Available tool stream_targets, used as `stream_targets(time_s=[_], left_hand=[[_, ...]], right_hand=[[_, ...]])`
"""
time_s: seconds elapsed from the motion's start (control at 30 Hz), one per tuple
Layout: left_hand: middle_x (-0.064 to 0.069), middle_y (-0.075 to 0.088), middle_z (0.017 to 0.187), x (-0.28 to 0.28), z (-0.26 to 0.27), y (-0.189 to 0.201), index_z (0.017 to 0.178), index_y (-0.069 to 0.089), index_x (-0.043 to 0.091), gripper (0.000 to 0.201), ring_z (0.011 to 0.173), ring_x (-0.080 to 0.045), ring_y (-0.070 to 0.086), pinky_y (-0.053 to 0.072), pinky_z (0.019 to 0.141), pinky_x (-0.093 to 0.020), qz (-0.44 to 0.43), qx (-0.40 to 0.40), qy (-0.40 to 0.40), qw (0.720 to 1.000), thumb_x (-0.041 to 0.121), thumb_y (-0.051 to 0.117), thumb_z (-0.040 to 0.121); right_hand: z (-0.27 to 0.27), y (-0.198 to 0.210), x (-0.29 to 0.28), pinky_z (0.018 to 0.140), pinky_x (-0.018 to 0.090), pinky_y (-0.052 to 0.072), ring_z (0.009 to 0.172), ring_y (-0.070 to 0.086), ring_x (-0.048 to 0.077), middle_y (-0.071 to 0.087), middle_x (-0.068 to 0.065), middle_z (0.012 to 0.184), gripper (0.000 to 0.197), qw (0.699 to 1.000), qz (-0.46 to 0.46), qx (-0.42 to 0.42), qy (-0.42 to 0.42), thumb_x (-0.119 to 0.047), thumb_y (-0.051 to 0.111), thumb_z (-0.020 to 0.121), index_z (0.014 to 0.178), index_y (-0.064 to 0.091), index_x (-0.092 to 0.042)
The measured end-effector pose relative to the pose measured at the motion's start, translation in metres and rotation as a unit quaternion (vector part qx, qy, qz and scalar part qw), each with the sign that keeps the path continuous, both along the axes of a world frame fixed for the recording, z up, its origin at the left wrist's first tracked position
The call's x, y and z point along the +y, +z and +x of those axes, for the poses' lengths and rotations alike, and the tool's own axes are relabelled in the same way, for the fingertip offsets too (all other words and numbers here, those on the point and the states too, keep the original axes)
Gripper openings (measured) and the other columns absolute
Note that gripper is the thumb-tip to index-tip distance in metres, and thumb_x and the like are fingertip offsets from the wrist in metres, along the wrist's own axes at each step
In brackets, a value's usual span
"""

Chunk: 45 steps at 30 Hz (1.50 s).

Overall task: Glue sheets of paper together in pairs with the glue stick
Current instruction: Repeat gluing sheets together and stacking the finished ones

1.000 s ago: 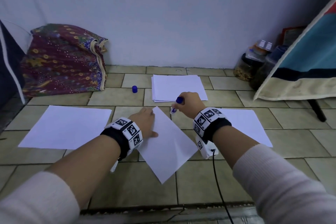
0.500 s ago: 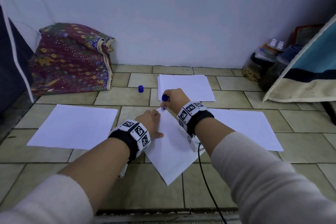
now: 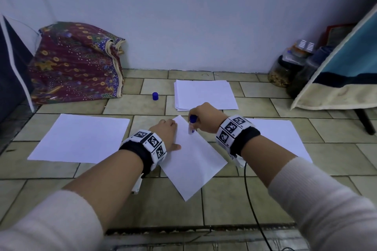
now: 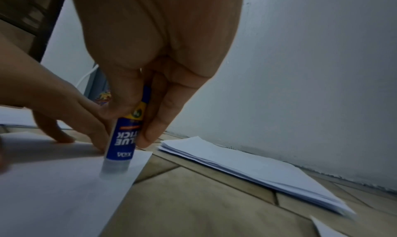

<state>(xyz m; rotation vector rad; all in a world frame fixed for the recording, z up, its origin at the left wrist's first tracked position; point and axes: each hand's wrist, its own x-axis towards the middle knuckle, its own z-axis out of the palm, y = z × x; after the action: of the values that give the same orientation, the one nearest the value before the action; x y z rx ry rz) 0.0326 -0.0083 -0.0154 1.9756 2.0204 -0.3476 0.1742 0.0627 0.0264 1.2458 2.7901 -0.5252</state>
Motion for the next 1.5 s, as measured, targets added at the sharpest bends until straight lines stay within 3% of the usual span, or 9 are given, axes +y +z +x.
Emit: stream_targets(time_s=[0.5,0.77,1.0,1.13,1.2,1.27,1.37,1.43,1.5], left_hand=[[-0.005,0.026,0.15,0.002,-0.002,-0.001,0.147,0.023,0.008,0.078,0.136,-0.024,0.028,0.037,0.107,-0.038,-0.011,0.005,-0.011,1.0,0.05,0.056,0.09],[-0.005,0.028,0.149,0.002,-0.005,0.002,0.146,0.025,0.008,0.076,0.136,-0.022,0.029,0.038,0.105,-0.039,-0.014,0.005,-0.024,1.0,0.049,0.056,0.09],[-0.002,0.03,0.148,0.006,-0.019,0.004,0.146,0.027,0.017,0.059,0.132,-0.024,0.03,0.038,0.103,-0.038,-0.028,0.049,-0.072,0.996,0.001,0.043,0.092],[-0.002,0.031,0.146,0.005,-0.033,0.005,0.148,0.027,0.017,0.061,0.136,-0.021,0.024,0.033,0.108,-0.037,-0.024,0.032,-0.07,0.997,0.021,0.055,0.094],[-0.004,0.03,0.144,0.0,-0.037,0.006,0.147,0.027,0.014,0.07,0.137,-0.021,0.022,0.031,0.109,-0.035,-0.028,0.023,-0.063,0.997,0.041,0.058,0.091],[-0.007,0.025,0.147,-0.009,-0.041,-0.001,0.146,0.026,0.012,0.087,0.138,-0.022,0.017,0.028,0.11,-0.036,-0.021,0.014,-0.043,0.999,0.067,0.05,0.084],[-0.009,0.019,0.155,-0.019,-0.045,-0.021,0.144,0.033,0.008,0.149,0.141,-0.016,0.009,0.022,0.111,-0.053,0.033,-0.013,-0.032,0.999,0.103,-0.009,0.037],[0.0,-0.001,0.16,-0.024,-0.047,-0.022,0.152,0.016,0.014,0.162,0.147,-0.016,-0.005,0.012,0.116,-0.053,-0.029,-0.006,-0.003,1.0,0.1,-0.008,0.017],[0.005,-0.013,0.16,-0.029,-0.046,-0.021,0.154,0.001,0.022,0.144,0.147,-0.016,-0.013,0.002,0.118,-0.052,-0.046,-0.008,0.024,0.999,0.089,0.006,0.027]], right_hand=[[0.067,0.0,-0.029,0.07,0.028,0.051,0.074,0.054,0.014,0.057,-0.007,0.074,0.016,0.999,-0.046,-0.006,0.017,-0.02,0.073,0.08,0.093,0.069,-0.013],[0.093,0.002,-0.047,0.068,0.025,0.049,0.067,0.051,0.012,0.062,0.002,0.08,0.021,0.999,-0.041,-0.015,0.017,-0.021,0.071,0.084,0.103,0.067,-0.012],[0.104,0.001,-0.048,0.058,0.01,0.037,0.062,0.046,0.004,0.058,-0.008,0.075,0.018,0.997,-0.029,-0.045,0.049,-0.021,0.069,0.084,0.1,0.068,-0.012],[0.114,0.004,-0.032,0.069,0.025,0.052,0.071,0.064,0.017,0.07,0.002,0.081,0.013,0.995,-0.045,0.083,-0.03,-0.017,0.073,0.081,0.091,0.067,-0.012],[0.114,0.007,-0.024,0.071,0.033,0.057,0.073,0.07,0.026,0.071,0.012,0.082,0.014,0.936,-0.125,0.296,-0.142,-0.004,0.075,0.078,0.083,0.063,-0.008],[0.107,0.008,-0.019,0.072,0.033,0.059,0.073,0.072,0.029,0.067,0.017,0.082,0.02,0.816,-0.219,0.479,-0.236,0.006,0.069,0.079,0.076,0.052,-0.004],[0.085,0.001,-0.011,0.072,0.03,0.06,0.072,0.072,0.027,0.062,0.017,0.078,0.016,0.694,-0.328,0.561,-0.309,0.004,0.052,0.091,0.077,0.049,-0.005],[0.069,-0.005,-0.005,0.065,0.027,0.059,0.067,0.069,0.02,0.063,0.013,0.079,0.014,0.686,-0.38,0.534,-0.317,-0.008,0.048,0.095,0.086,0.056,-0.001],[0.053,-0.013,0.002,0.06,0.023,0.05,0.067,0.062,0.013,0.067,0.004,0.088,0.016,0.723,-0.391,0.486,-0.295,-0.017,0.049,0.097,0.097,0.062,-0.008]])
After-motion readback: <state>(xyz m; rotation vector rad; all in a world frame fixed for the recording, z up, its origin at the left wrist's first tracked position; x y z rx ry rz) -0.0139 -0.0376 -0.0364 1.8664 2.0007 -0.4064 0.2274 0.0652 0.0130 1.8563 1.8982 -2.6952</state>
